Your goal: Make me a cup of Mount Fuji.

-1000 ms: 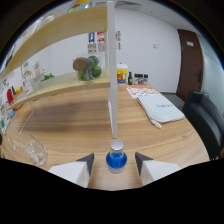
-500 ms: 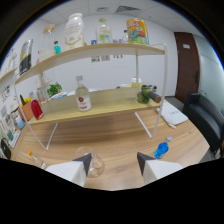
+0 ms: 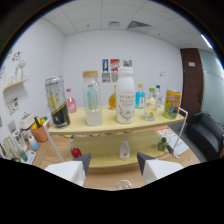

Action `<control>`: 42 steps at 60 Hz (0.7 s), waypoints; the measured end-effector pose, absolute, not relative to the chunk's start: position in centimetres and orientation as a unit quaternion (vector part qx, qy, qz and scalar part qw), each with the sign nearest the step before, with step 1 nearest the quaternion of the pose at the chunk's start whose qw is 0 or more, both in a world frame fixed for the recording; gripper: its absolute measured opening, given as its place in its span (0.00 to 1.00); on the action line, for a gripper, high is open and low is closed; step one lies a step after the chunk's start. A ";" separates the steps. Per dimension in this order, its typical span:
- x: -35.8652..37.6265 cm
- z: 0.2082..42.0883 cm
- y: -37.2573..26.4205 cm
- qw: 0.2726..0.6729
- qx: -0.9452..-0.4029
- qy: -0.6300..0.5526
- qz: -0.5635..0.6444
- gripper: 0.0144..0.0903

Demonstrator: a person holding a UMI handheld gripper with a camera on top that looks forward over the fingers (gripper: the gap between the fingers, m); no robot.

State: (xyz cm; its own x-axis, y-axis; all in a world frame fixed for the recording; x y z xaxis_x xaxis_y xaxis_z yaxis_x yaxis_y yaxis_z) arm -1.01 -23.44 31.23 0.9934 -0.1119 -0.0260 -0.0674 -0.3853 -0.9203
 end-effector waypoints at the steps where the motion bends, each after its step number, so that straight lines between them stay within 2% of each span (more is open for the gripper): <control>1: -1.4 32.2 -23.2 0.558 -0.828 0.052 -0.017 0.95; 10: -4.5 38.7 -20.2 0.611 -0.790 0.042 0.016 0.95; 11: -4.7 39.2 -19.7 0.617 -0.786 0.041 0.018 0.89; 12: -4.9 39.9 -19.3 0.623 -0.781 0.041 0.019 0.95; 19: -5.2 41.2 -15.9 0.648 -0.761 0.031 0.008 0.93; 24: -5.2 40.9 -13.6 0.650 -0.759 0.026 0.002 0.90; 30: -5.3 40.6 -11.2 0.646 -0.763 0.028 0.002 0.76; 42: -5.1 40.1 -9.1 0.641 -0.767 0.036 -0.011 0.38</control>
